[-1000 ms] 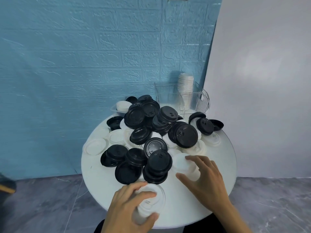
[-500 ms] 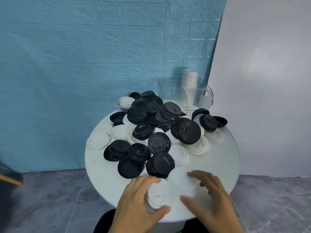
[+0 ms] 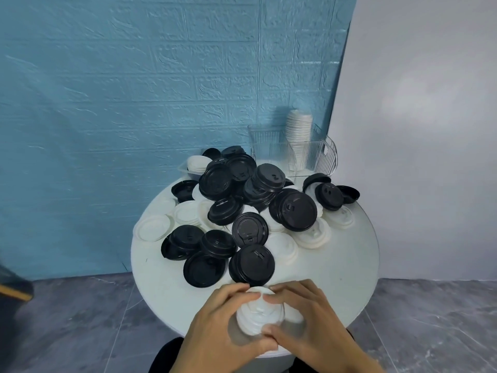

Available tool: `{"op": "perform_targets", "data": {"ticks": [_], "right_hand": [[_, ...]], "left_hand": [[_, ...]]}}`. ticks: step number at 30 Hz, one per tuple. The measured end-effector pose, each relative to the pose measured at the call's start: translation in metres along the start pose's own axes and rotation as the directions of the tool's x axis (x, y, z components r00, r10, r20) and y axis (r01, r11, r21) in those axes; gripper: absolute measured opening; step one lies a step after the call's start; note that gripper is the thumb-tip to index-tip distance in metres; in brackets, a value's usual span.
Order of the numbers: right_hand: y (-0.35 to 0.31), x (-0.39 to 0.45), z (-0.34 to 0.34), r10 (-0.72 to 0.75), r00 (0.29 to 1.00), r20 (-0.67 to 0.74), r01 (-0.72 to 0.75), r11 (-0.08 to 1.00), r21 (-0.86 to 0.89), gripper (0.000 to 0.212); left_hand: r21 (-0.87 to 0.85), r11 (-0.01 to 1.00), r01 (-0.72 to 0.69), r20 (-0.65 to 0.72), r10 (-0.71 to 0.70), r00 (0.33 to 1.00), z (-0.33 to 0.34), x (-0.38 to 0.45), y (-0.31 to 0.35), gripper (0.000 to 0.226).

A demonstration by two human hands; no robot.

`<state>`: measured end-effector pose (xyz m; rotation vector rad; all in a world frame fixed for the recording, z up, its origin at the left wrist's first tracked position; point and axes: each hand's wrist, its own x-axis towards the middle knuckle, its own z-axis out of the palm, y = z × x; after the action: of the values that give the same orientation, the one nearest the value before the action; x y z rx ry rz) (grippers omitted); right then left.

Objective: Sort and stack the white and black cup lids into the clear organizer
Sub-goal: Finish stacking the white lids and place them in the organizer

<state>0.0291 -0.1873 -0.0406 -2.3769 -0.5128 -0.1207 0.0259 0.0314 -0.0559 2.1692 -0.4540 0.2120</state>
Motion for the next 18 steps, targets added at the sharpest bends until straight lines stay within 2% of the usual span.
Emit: {"op": "perform_targets", "data": {"ticks": [5,8,9,10,12,13,15,18], "right_hand": [[0.005,0.003,-0.005,-0.020,0.992,0.128,0.024,0.999,-0.029,0.043],[0.013,0.007,-0.021,-0.012,0.976,0.216,-0.008,0.996,0.092,0.037],[0.016,0.010,-0.027,0.014,0.985,0.169,-0.039,0.988,0.149,0.031],[0.021,0.016,-0.031,0.053,0.996,0.066,-0.064,0.983,0.173,0.026],[0.029,0.032,-0.037,0.124,0.981,-0.150,-0.111,0.989,0.094,0.026],[0.030,0.041,-0.037,0.139,0.970,-0.198,-0.133,0.990,0.043,0.031],[0.033,0.058,-0.034,0.140,0.971,-0.196,-0.149,0.988,-0.036,0.043],[0.037,0.075,-0.027,0.165,0.982,-0.093,-0.179,0.970,-0.167,0.056]], "left_hand": [[0.000,1.000,0.013,0.073,-0.013,0.997,-0.003,0.005,-0.004,0.066],[0.019,1.000,0.016,0.070,-0.017,0.997,-0.002,0.005,-0.008,0.059],[0.027,1.000,0.013,0.070,-0.014,0.997,-0.001,0.005,-0.009,0.055],[0.032,0.999,0.006,0.072,-0.009,0.997,0.000,0.005,-0.009,0.053],[0.033,0.999,-0.013,0.066,0.011,0.998,0.002,0.005,-0.010,0.050],[0.034,0.999,-0.021,0.063,0.019,0.998,0.002,0.005,-0.010,0.050],[0.037,0.999,-0.020,0.061,0.018,0.998,0.002,0.004,-0.008,0.050],[0.042,0.999,-0.014,0.042,0.012,0.999,0.002,0.003,-0.006,0.047]]}}
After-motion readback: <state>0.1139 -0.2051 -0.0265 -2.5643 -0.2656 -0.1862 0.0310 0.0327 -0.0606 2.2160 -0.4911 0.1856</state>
